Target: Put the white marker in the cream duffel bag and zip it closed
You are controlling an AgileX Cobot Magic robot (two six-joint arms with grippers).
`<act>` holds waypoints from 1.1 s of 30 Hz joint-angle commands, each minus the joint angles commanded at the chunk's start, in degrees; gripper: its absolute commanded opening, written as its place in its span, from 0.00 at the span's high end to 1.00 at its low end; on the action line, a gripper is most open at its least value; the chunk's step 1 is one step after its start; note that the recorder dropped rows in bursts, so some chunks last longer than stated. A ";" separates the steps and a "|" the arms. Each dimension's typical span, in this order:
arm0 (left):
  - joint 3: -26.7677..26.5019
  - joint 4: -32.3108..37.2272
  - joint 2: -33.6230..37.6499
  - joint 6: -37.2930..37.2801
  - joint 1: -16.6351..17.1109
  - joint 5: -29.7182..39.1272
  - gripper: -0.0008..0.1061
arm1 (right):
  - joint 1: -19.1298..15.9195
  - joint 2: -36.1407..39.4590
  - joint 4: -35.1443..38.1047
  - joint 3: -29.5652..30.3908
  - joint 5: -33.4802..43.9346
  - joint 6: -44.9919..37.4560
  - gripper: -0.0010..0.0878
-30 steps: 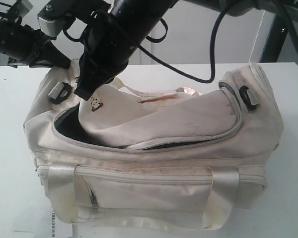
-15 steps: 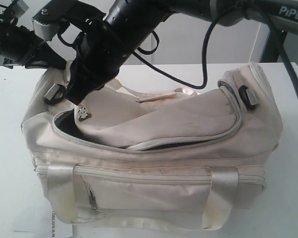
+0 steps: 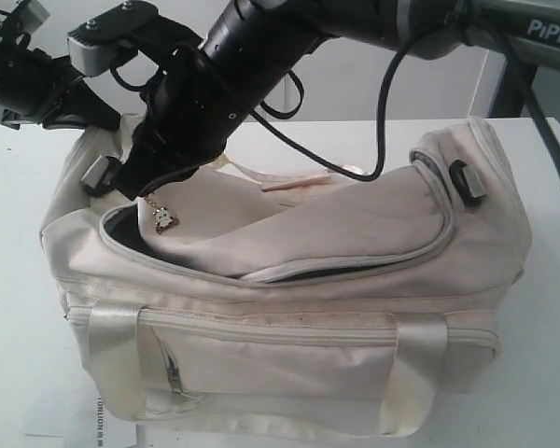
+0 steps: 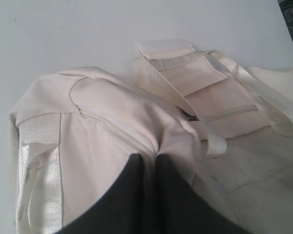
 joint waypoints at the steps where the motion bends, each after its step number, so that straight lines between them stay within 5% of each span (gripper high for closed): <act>1: 0.00 0.00 0.00 0.00 0.00 -0.26 0.99 | 0.00 0.00 0.99 0.00 0.00 0.37 0.99; 4: 0.00 0.00 0.00 -0.11 0.00 -0.37 0.99 | 0.00 -0.50 -0.68 0.23 0.00 0.97 0.99; 8: 0.00 -0.21 -0.24 -0.11 0.00 -0.36 0.99 | 0.00 -0.51 -13.52 1.27 0.00 2.97 0.99; 14: 0.00 -0.21 -0.35 -0.11 0.00 -0.48 0.99 | 0.25 -1.52 -0.43 2.11 0.00 3.34 0.99; 20: 0.00 -0.71 -0.33 -0.11 0.00 -0.99 0.99 | 1.18 -2.85 -5.12 6.58 0.00 3.34 0.99; 28: 0.00 -0.22 -0.33 -1.31 1.19 -2.76 0.99 | 1.18 -8.62 -2.47 6.68 0.00 0.09 0.99; 33: 0.00 0.01 -0.33 -0.66 1.19 -0.96 0.99 | 1.18 -4.38 -10.16 6.68 -5.29 0.18 0.99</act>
